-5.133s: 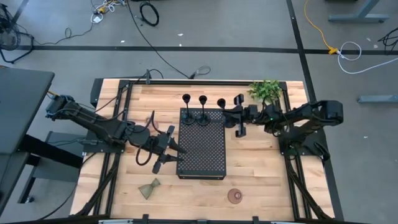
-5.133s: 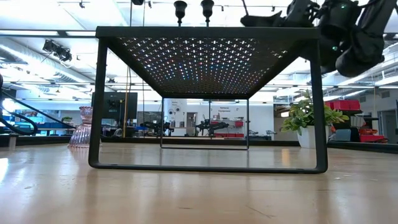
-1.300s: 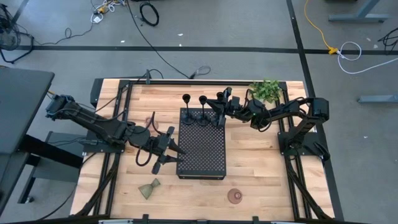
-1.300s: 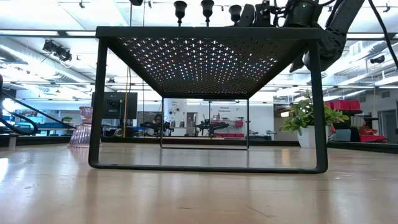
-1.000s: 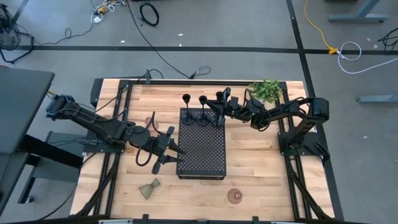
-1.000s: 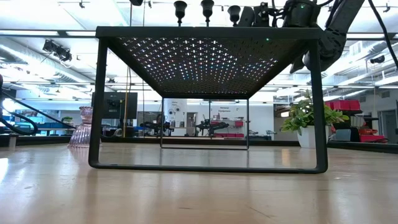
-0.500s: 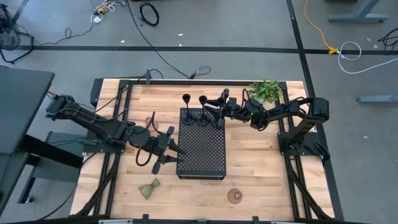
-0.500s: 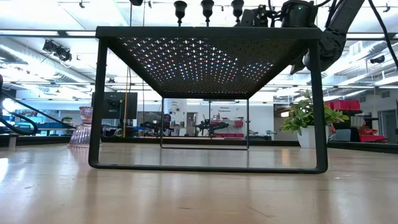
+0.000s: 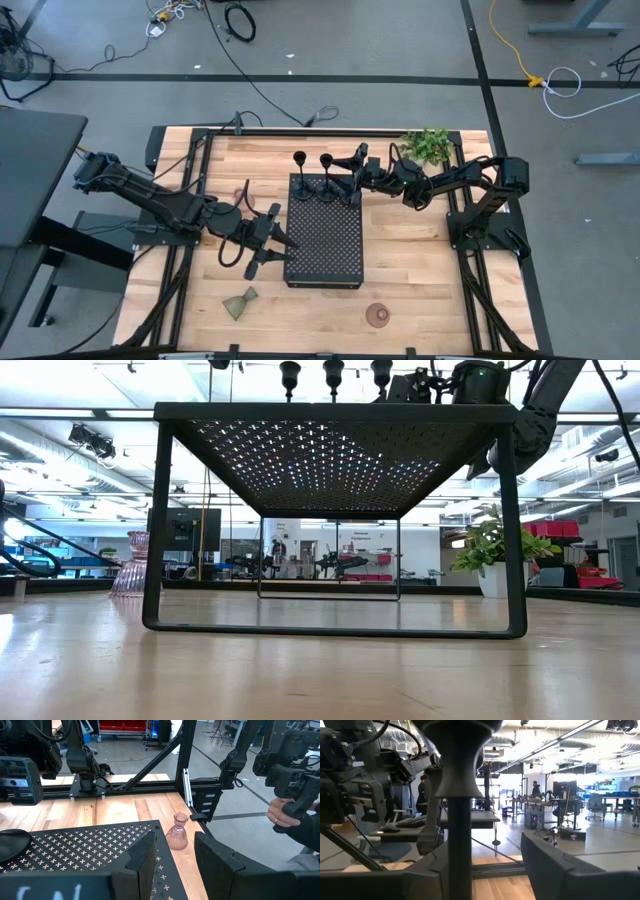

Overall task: Pick & Place candle stick holders
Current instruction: Put the black candle holder on the shelf aligned with the other black candle holder

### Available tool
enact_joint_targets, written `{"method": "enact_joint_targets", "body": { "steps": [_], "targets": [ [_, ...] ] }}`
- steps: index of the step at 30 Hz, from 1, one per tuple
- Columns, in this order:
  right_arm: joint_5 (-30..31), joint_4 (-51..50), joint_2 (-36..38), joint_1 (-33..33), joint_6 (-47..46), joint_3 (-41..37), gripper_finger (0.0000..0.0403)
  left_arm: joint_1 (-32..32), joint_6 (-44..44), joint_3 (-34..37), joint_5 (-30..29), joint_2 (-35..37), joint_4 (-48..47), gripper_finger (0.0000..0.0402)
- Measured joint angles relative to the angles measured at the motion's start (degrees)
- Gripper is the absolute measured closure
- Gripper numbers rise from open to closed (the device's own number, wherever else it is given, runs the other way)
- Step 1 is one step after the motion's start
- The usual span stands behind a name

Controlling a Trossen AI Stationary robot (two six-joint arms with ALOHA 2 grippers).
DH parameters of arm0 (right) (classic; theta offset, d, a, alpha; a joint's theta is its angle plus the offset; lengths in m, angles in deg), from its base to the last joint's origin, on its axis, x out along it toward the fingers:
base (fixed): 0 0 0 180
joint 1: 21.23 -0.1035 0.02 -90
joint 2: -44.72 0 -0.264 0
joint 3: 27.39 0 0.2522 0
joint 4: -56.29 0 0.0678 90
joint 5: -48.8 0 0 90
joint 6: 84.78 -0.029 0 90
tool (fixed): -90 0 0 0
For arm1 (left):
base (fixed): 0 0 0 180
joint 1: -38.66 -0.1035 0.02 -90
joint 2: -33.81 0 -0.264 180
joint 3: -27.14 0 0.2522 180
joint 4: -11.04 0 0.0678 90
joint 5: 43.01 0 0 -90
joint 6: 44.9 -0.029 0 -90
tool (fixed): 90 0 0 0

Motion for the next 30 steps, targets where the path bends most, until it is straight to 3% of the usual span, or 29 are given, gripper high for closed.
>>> {"method": "enact_joint_targets", "body": {
  "steps": [30],
  "targets": [
    [0.0,-2.4,0.5,-0.8,0.6,0.0,0.0199,0.0,0.4,0.0,0.0,0.0,0.0,0.0264]
  ]
}}
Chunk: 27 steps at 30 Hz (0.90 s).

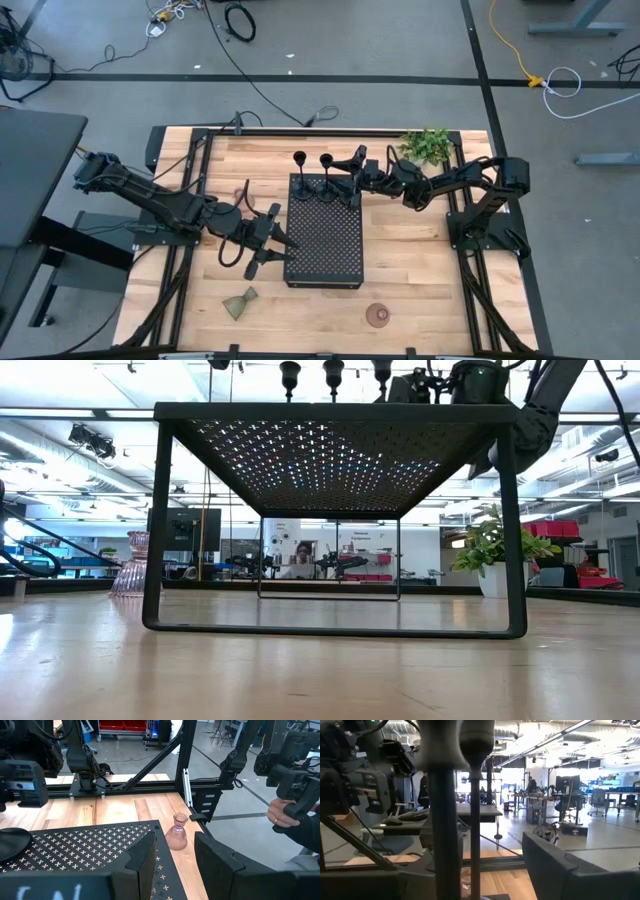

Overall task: Pick & Place candle stick holders
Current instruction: Put the black candle holder on the shelf aligned with the other black candle holder

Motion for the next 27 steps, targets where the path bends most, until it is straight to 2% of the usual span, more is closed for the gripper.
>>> {"method": "enact_joint_targets", "body": {
  "steps": [5,14,24,27],
  "targets": [
    [0.0,-3.7,3.2,-0.2,0.5,0.0,0.0199,0.0,0.0,0.0,0.0,0.0,0.0,0.0264],
    [0.0,-18.9,12.4,-1.2,0.5,0.0,0.0199,0.0,0.0,0.0,0.0,0.0,-0.1,0.0264],
    [0.2,-43.2,26.8,-2.4,-0.2,0.0,0.0199,0.0,0.0,0.0,0.0,0.0,-0.4,0.0264],
    [0.2,-49.2,31.8,-2.4,-2.9,0.0,0.0199,0.0,0.0,0.0,0.0,0.0,-0.4,0.0264]
  ]
}}
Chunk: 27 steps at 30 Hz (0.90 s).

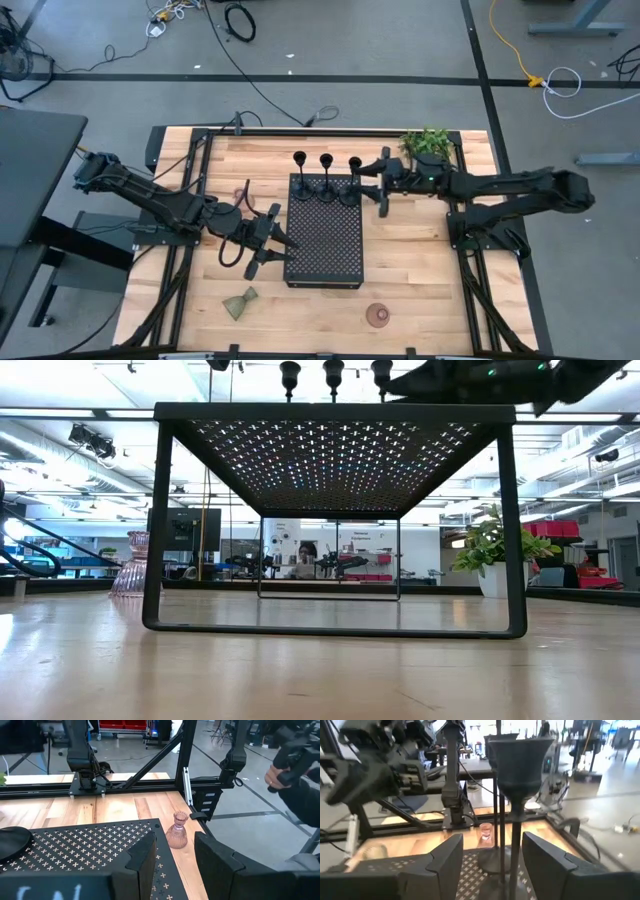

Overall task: Pick & Place candle stick holders
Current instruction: Put the black candle holder on the shelf aligned with the other black candle holder, then put the bottom pink candle holder on the shelf

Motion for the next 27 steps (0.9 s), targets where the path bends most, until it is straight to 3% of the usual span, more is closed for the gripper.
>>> {"method": "enact_joint_targets", "body": {
  "steps": [7,13,20,27],
  "targets": [
    [-1.9,-18.0,7.5,-1.8,-12.0,0.0,0.0199,0.0,0.0,0.0,0.0,0.0,-0.6,0.0264],
    [-7.4,-26.7,7.7,-10.8,-28.0,0.0,0.0199,0.0,1.9,0.0,0.0,0.0,-0.8,0.0264],
    [-1.1,-27.4,7.6,-26.2,-43.0,0.0,0.0199,1.2,4.3,0.0,-0.1,0.0,-0.8,0.0264],
    [13.5,-26.8,6.8,-41.3,-52.6,0.0,0.0199,4.2,7.7,0.0,-0.2,0.0,-0.7,0.0264]
  ]
}}
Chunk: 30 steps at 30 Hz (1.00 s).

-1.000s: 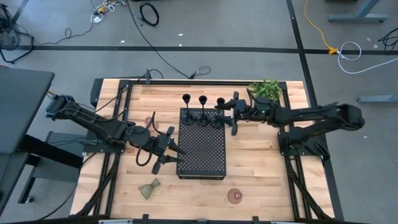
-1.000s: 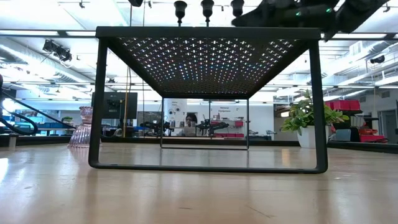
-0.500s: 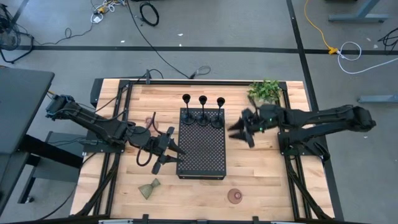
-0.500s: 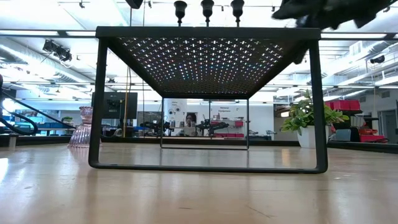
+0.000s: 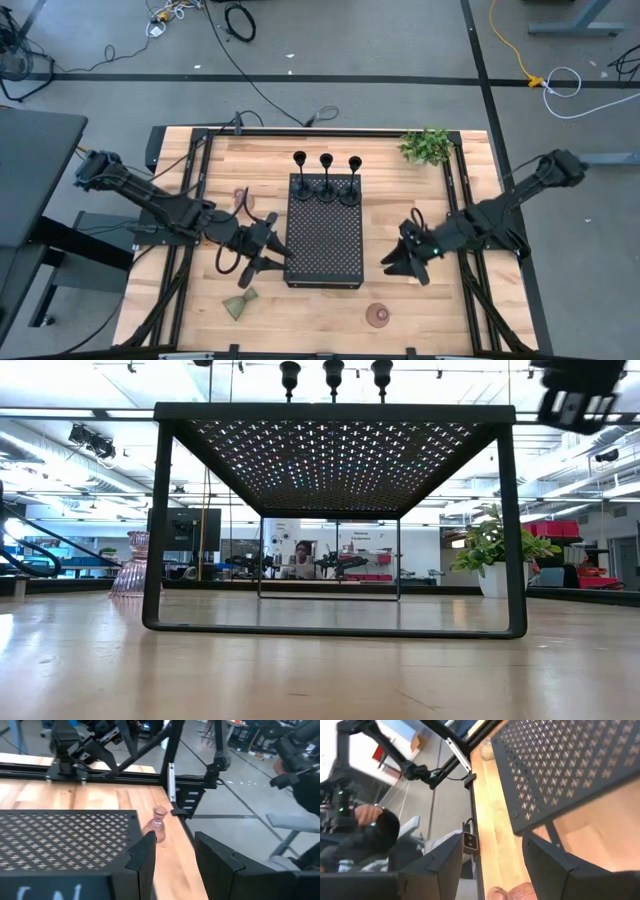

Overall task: Pick & Place candle stick holders
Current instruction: Put the bottom pink candle holder on the shelf

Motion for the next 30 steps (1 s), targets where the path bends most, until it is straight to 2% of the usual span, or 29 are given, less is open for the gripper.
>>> {"method": "enact_joint_targets", "body": {
  "steps": [7,14,22,30],
  "targets": [
    [12.4,1.3,-6.5,-12.6,-10.1,0.0,0.0199,4.5,2.0,0.0,-5.1,0.0,0.0,0.0264],
    [16.0,11.0,-17.0,-21.7,-15.7,0.0,0.0199,8.7,2.0,0.0,-8.7,0.0,0.0,0.0264],
    [21.6,13.7,-23.3,-26.8,-23.4,0.0,0.0199,12.5,2.0,0.0,-13.0,0.0,-0.2,0.0264],
    [22.3,17.1,-29.5,-27.1,-24.7,0.0,0.0199,15.0,1.8,0.0,-16.1,0.0,-0.4,0.0264]
  ]
}}
